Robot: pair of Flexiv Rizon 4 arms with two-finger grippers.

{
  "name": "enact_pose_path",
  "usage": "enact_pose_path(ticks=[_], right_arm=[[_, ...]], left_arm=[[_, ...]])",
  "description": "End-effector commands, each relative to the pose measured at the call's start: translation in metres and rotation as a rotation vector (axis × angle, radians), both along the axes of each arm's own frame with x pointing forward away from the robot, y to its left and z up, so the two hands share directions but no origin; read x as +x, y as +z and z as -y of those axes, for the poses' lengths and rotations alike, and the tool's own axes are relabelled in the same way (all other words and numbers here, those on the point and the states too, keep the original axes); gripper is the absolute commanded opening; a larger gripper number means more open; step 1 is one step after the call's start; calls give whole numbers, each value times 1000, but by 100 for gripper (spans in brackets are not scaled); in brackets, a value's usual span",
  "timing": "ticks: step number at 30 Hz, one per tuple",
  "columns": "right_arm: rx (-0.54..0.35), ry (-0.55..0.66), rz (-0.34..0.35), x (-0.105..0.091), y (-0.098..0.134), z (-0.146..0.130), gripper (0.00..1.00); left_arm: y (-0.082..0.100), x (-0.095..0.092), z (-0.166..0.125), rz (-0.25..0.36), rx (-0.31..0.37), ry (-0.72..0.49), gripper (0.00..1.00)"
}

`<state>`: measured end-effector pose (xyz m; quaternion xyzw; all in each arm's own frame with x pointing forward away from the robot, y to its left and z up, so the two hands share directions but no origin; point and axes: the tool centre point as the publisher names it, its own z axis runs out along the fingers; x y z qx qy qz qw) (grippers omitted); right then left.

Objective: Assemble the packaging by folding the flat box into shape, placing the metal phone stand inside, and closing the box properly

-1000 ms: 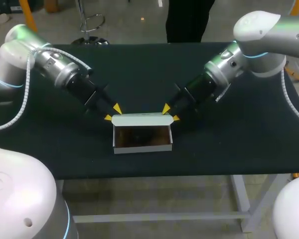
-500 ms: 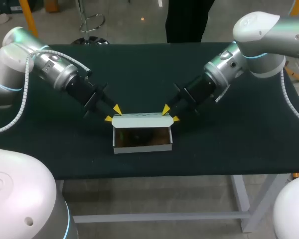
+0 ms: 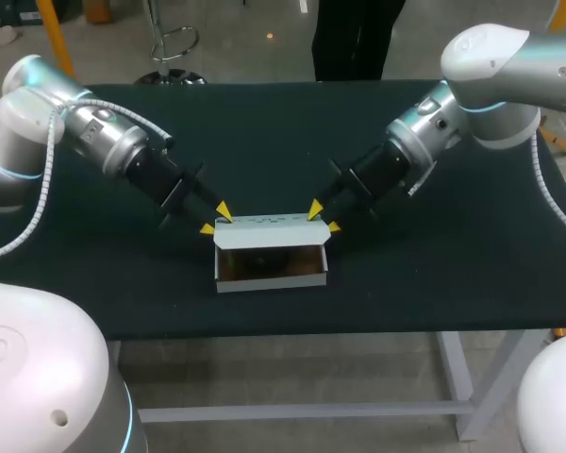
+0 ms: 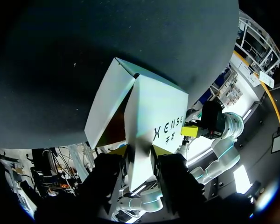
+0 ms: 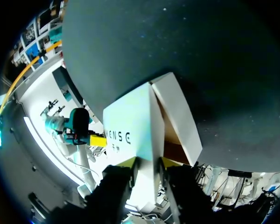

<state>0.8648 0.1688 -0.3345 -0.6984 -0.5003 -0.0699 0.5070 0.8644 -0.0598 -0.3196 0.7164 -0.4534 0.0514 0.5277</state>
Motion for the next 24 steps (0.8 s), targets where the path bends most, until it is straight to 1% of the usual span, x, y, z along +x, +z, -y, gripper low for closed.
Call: enact_pose_path(ticks=[1,13,24], right_arm=[[5,5,-7,1,-3,-4,34],[3,8,-13,-3,-9,-3,36],[-2,10,-14,-5,-13,-3,36]], left_arm=[[-1,-3,5,1,1,5,32],[-7,-5,0,9,2,2,34],[-13,-5,-2,9,21,-6,33]])
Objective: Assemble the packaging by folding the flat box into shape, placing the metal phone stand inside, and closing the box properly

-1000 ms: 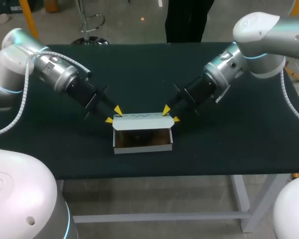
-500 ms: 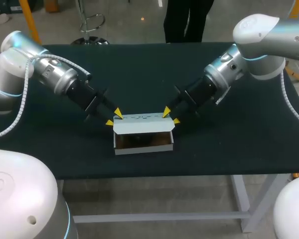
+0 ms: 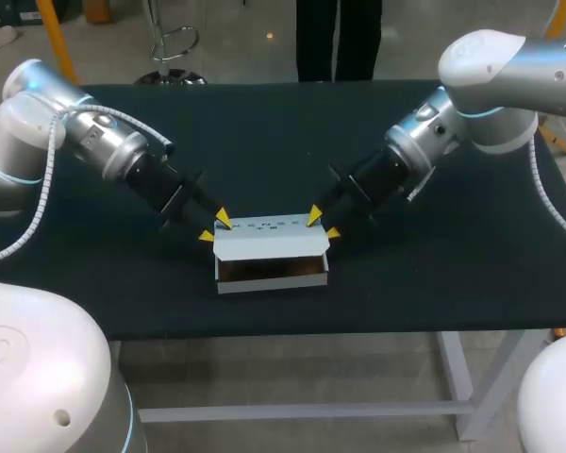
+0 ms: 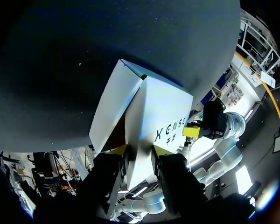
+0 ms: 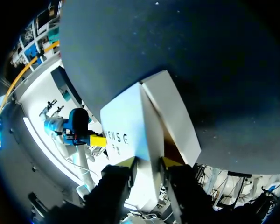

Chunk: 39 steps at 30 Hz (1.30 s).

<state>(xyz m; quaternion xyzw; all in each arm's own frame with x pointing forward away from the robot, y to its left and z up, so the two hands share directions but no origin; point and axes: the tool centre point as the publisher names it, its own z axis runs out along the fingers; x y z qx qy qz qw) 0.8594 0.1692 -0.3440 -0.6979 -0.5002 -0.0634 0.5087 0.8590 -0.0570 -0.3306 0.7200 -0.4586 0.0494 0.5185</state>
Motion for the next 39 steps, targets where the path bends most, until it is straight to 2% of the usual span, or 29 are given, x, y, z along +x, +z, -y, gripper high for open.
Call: enact_pose_path(ticks=[1,25,39], right_arm=[[1,2,-4,0,-4,-2,36],[-7,3,-4,-1,-11,0,39],[-19,10,38,0,-12,0,40]], left_arm=[[-2,0,0,-1,1,0,33],[-9,-5,-5,17,34,-47,38],[-6,-6,-9,34,47,-61,44]])
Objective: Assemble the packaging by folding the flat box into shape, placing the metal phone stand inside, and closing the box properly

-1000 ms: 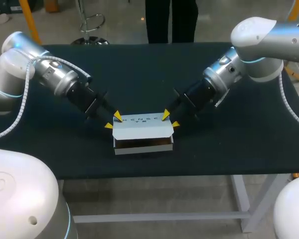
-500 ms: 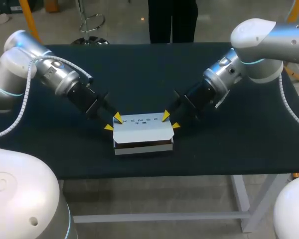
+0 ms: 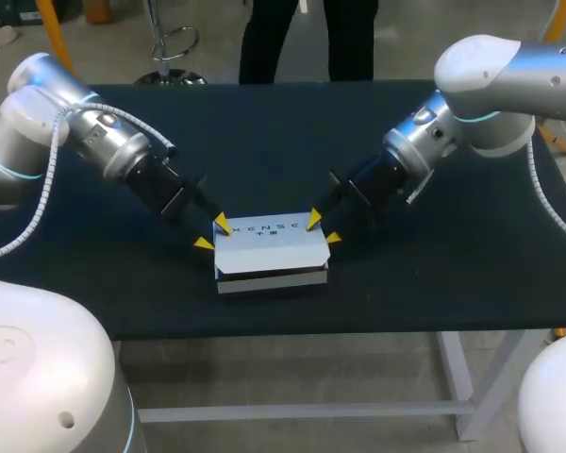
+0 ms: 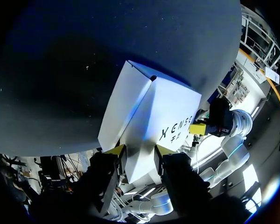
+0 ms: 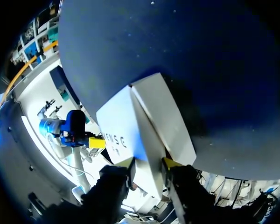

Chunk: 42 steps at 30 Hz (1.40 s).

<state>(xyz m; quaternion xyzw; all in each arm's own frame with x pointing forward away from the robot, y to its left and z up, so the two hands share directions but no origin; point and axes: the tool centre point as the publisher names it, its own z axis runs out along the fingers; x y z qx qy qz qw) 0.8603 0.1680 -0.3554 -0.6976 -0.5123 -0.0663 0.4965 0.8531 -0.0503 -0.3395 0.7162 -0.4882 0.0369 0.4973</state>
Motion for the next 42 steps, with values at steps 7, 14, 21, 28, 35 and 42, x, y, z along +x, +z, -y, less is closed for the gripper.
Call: enact_pose_path(ticks=[7,14,21,28,35,42], right_arm=[[-2,-2,24,0,-1,-2,38],[-2,-2,24,0,-1,-2,38],[-2,-2,24,0,-1,-2,39],[-2,-2,24,0,-1,-2,39],[-2,-2,24,0,-1,-2,38],[-2,-2,24,0,-1,-2,38]], left_arm=[[8,1,-8,17,9,-5,49],[12,2,-13,47,22,-15,69],[30,4,-24,124,48,-75,100],[65,9,-35,286,66,-326,100],[92,7,-35,559,115,-582,100],[109,3,-19,652,42,-798,100]])
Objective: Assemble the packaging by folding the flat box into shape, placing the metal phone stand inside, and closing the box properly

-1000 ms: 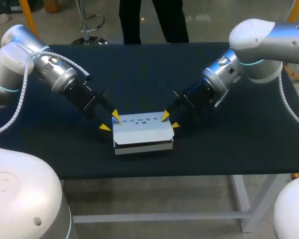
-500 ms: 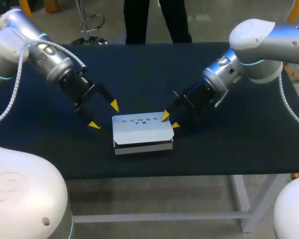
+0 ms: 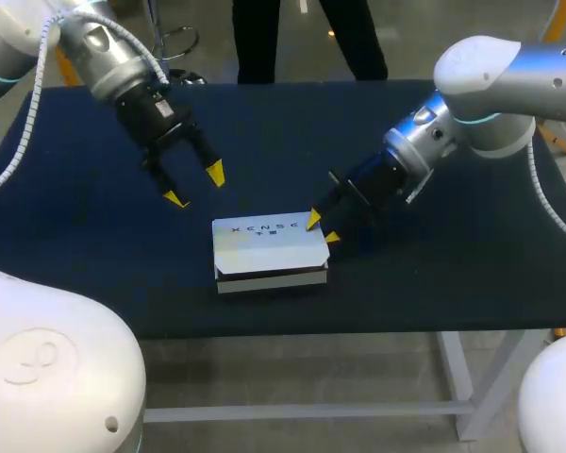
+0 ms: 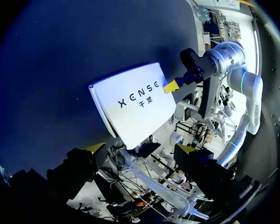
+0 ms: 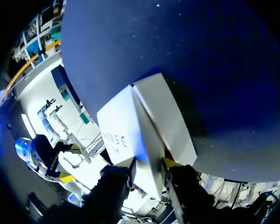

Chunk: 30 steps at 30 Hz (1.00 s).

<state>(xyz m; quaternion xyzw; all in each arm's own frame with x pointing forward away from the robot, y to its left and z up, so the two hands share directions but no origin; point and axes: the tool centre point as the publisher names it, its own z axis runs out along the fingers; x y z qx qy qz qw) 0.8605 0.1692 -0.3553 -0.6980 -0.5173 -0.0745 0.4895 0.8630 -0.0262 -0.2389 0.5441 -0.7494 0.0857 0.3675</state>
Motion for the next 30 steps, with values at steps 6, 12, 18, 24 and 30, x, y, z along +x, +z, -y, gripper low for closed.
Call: enact_pose_path(ticks=[6,12,18,24,30], right_arm=[[0,0,0,0,-1,0,38],[0,0,0,0,-1,0,38],[0,0,0,0,-1,0,37],[0,0,0,0,-1,0,36],[0,0,0,0,-1,0,37]], left_arm=[[9,-7,5,195,78,-286,100],[9,-7,5,195,78,-286,100],[0,-11,4,404,91,-374,100],[-7,-25,8,580,106,-464,100],[-7,-42,17,733,148,-572,100]])
